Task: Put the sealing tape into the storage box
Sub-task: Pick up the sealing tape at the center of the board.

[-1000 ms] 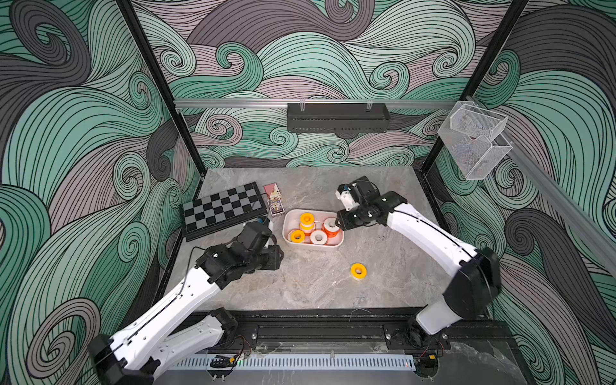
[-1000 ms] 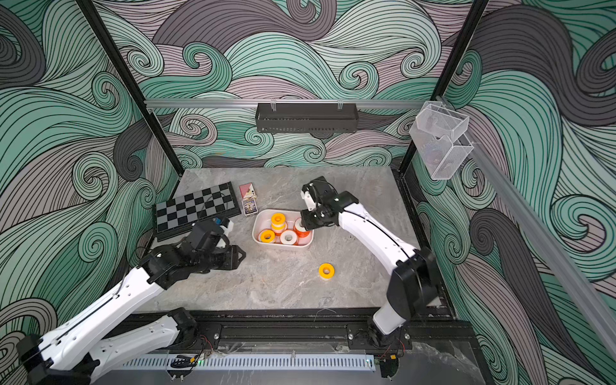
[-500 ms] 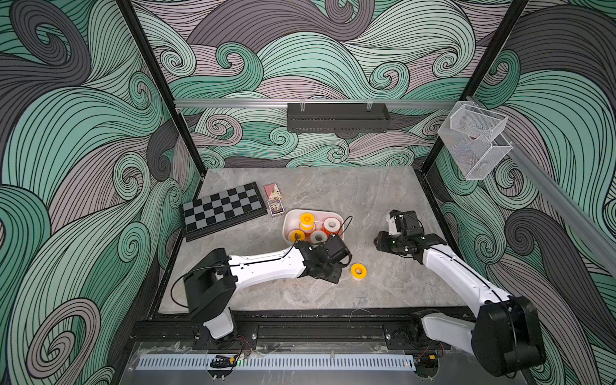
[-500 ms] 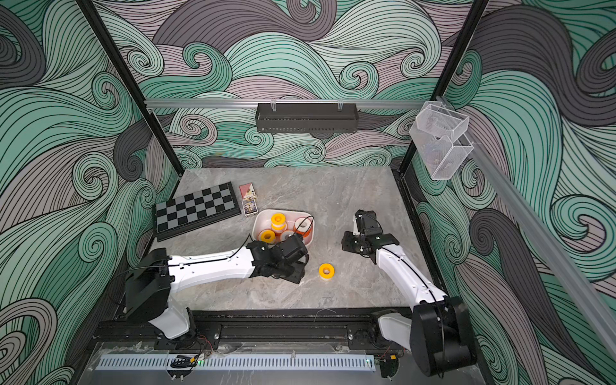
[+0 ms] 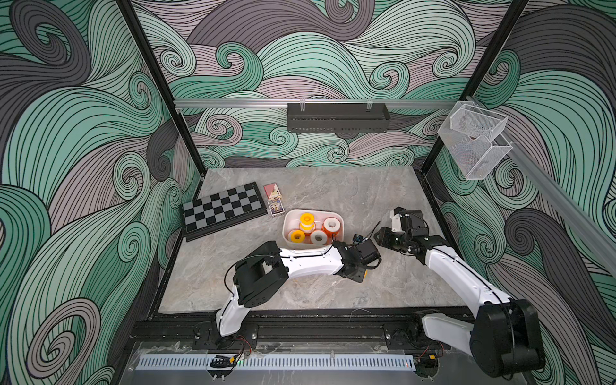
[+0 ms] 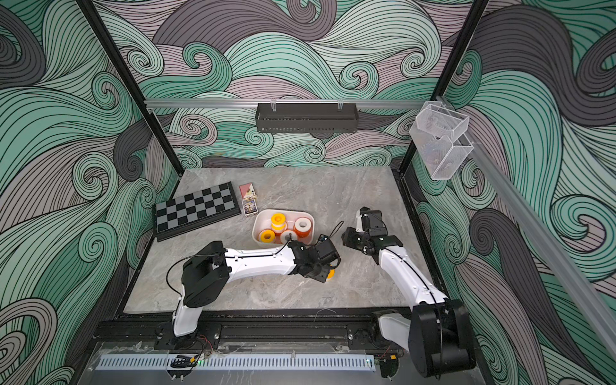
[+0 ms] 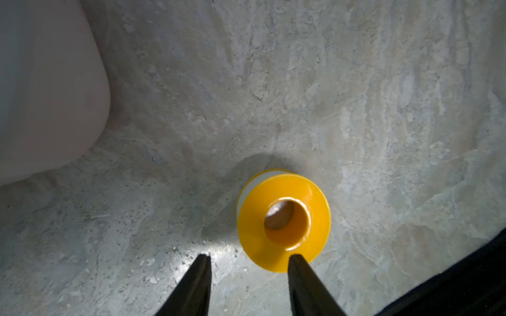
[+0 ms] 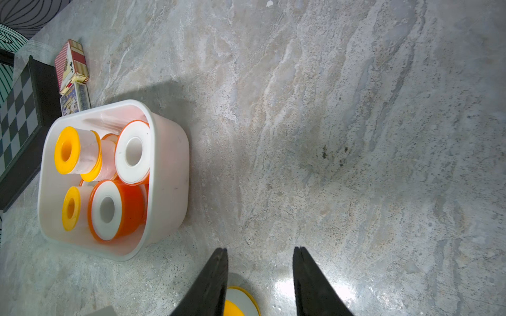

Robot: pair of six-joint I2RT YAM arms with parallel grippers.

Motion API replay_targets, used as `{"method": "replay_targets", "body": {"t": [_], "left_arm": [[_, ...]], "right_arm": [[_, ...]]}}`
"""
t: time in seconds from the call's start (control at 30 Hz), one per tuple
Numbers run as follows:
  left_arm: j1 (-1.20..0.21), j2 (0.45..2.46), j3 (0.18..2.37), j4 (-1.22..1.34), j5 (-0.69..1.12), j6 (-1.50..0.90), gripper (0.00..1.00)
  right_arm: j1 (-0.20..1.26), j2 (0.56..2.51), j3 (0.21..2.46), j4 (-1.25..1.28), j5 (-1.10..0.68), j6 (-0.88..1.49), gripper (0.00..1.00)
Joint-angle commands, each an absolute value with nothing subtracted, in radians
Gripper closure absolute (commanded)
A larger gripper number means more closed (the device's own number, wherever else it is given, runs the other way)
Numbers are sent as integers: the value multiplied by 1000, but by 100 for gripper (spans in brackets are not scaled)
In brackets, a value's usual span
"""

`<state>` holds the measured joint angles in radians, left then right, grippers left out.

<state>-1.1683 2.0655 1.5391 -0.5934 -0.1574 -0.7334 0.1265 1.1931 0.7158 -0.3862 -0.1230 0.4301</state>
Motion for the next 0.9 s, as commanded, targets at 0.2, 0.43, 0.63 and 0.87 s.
{"method": "replay_targets", "body": {"t": [0.2,0.43,0.63,0.87], "left_arm": [[-1173,2175,1652,-717,-224,-718,52],[-1174,2191,1627,-725,-212,-722,61],[-1175,2125,1549,-709,-218,-729,72],[-1175,2015,1477,-711,-218,-721,76]], "right_arm": [[121,1212,713,-375,-167,423,57],[121,1218,716,-374,-181,420,57],[121,1225,717,-370,-199,420,57],[124,1235,706,-354,-225,424,57]]}}
